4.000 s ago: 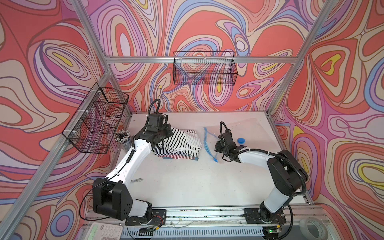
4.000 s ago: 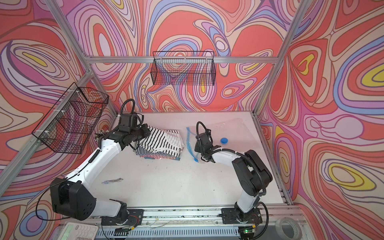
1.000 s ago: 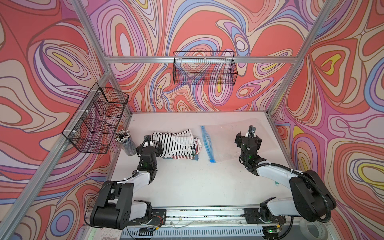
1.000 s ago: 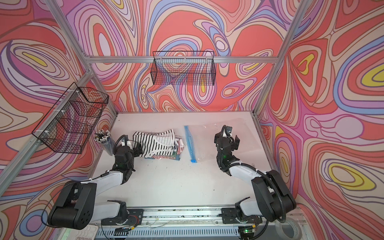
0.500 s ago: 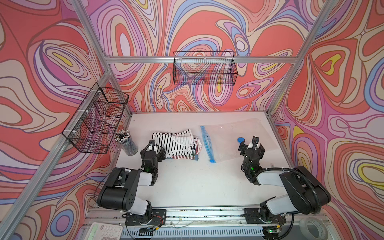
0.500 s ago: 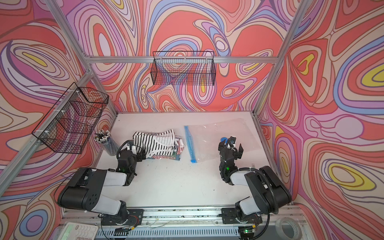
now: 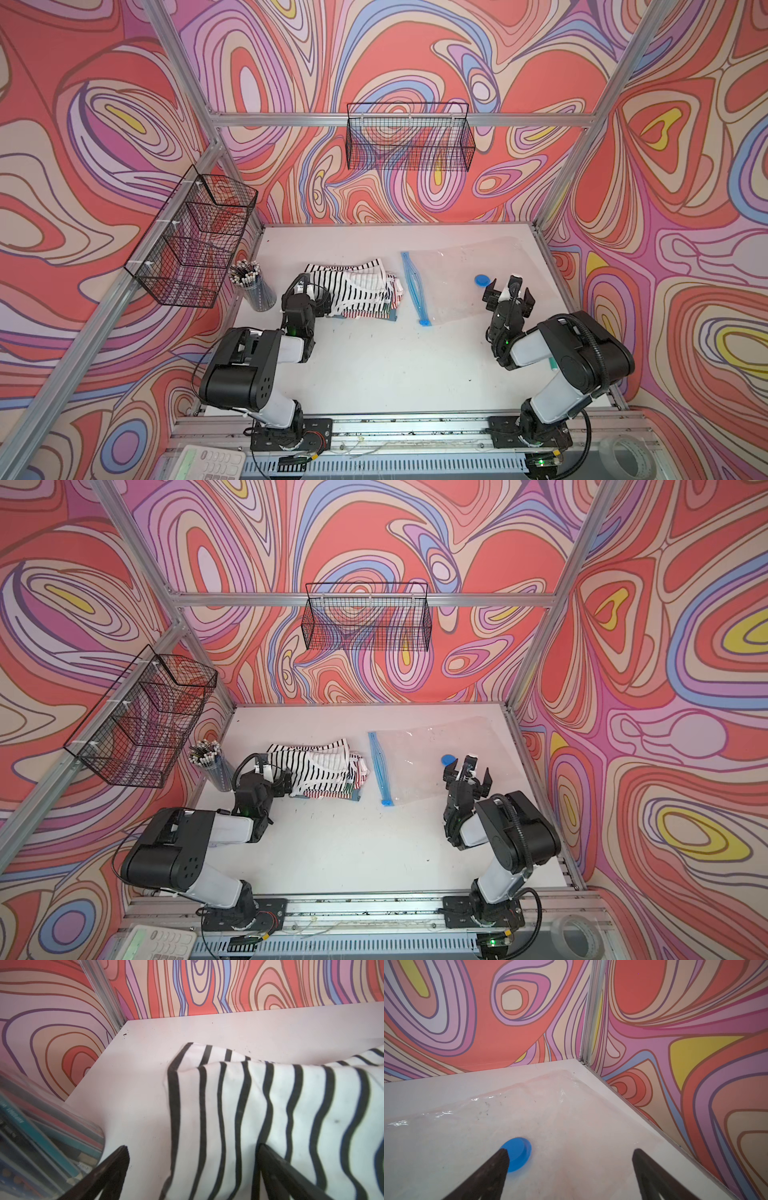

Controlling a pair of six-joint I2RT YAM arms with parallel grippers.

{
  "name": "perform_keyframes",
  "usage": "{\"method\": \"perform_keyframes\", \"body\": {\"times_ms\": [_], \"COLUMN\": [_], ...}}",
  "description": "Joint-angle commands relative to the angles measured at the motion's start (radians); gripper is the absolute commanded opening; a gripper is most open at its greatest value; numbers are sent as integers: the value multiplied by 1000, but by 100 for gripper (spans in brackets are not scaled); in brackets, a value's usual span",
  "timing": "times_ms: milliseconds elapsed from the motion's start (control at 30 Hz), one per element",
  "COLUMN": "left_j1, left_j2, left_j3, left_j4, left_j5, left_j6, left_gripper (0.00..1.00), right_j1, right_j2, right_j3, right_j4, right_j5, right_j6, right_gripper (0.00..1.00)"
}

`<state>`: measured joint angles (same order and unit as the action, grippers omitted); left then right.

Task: Take the tank top out of the vacuum bag
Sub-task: Reset both arms

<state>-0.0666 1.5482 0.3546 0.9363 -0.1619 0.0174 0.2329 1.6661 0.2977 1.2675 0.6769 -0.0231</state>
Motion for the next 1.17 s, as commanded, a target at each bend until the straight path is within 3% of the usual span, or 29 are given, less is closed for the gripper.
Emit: {"method": "perform_keyframes", "body": {"times_ms": [0,233,400,467,1133], "left_j1": [16,32,36,36,36], "left_j2": [-3,-2,-3,-5,-2], "left_j3": [20,26,28,27,30], "left_j4": [-36,-50,-53,-51,-55], "left_j5": [28,44,52,51,59], "left_j6": [-18,-31,-33,-31,-35], "left_gripper": [100,100,100,100,100], "right_j1": [-23,-136,-163,-162,-164], "right_j2": [-2,10,14,53,47], "right_j3": [29,154,124,89,92], "right_j4": [-20,-278,-223,-110,-137], "right_j5": [-83,-276,-393,-454,-458], "right_j6": [6,90,82,46,53], "right_gripper": [98,98,98,98,98]}}
